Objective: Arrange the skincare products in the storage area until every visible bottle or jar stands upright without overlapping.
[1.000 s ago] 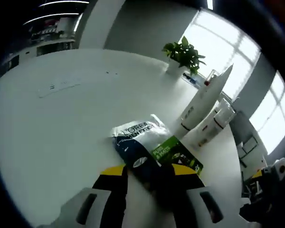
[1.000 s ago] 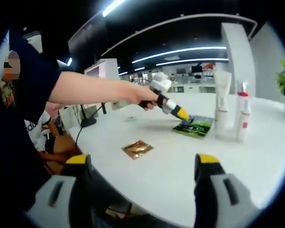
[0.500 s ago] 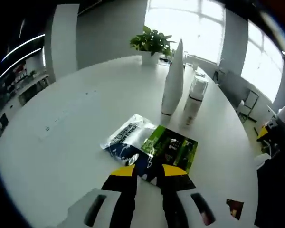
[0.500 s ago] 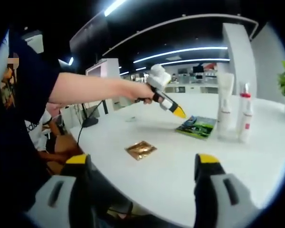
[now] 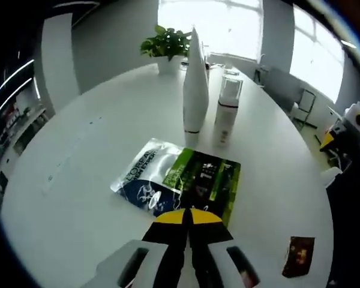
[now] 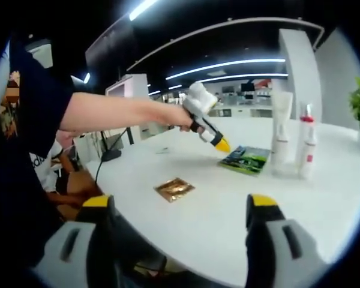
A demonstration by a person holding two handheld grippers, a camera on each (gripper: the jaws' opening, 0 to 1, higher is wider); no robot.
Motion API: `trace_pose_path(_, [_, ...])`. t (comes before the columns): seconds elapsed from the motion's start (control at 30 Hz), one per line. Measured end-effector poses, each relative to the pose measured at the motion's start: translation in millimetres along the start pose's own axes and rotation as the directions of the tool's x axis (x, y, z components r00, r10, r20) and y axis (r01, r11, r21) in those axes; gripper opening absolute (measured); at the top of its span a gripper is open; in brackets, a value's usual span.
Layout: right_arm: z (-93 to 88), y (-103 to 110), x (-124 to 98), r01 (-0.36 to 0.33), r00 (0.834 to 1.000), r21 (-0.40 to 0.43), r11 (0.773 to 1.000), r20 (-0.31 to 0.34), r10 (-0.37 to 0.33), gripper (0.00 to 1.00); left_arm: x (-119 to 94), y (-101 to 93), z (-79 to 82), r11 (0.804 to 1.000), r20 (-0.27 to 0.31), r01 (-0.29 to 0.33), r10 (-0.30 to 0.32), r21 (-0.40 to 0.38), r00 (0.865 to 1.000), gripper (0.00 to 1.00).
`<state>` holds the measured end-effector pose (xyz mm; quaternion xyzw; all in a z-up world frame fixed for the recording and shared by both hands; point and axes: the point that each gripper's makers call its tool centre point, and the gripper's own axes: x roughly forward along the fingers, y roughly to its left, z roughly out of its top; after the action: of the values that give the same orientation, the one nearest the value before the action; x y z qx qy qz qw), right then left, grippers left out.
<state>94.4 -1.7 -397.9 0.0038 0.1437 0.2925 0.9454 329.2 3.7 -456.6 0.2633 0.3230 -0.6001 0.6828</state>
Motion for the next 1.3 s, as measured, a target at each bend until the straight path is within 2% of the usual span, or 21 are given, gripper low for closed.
trace_pose_path(0.23, [0.1,-1.1,-0.1,0.004,1.0,0.001,1.0,0.002,-0.004,0.92,7.3,-7.6,-12.5,0.999,-0.078,0.019,-0.015,0.048,0.997,0.0])
trace_pose_path(0.47, [-0.1,-2.6,0.0,0.009,1.0,0.005,1.0,0.001,-0.009,0.91,9.0,-12.5,-17.5,0.997,-0.117,0.029,-0.02,0.071,0.993,0.0])
trace_pose_path(0.7, [-0.5,-2.9,0.7,0.01,1.0,0.009,1.0,-0.001,-0.01,0.91,9.4,-15.8,-16.2,0.998,-0.123,0.032,-0.024,0.063,0.992,0.0])
trace_pose_path(1.03, [-5.0,-23.6,-6.8,0.085,0.996,0.024,0.996,-0.015,-0.085,0.91,10.4,-18.8,-15.5,0.997,-0.129,0.035,-0.025,0.07,0.991,0.0])
trace_pose_path(1.3, [-10.9,-26.4,-8.7,0.098,0.995,0.034,0.995,-0.034,-0.097,0.9,11.8,-22.6,-14.9,0.997,-0.133,0.042,-0.033,0.069,0.991,0.0])
